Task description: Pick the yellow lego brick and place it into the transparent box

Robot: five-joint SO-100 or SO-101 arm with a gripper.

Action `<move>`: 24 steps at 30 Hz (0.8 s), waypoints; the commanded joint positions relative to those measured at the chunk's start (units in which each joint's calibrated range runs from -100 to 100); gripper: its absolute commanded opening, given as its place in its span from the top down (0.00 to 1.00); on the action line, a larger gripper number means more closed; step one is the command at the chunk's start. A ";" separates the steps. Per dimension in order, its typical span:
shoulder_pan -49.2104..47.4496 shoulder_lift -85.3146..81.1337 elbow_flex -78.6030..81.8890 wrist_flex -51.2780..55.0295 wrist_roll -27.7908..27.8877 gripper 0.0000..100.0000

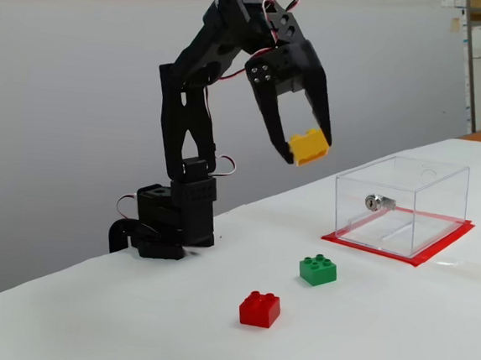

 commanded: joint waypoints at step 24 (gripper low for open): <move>-41.02 -5.96 -1.41 -15.04 0.35 0.93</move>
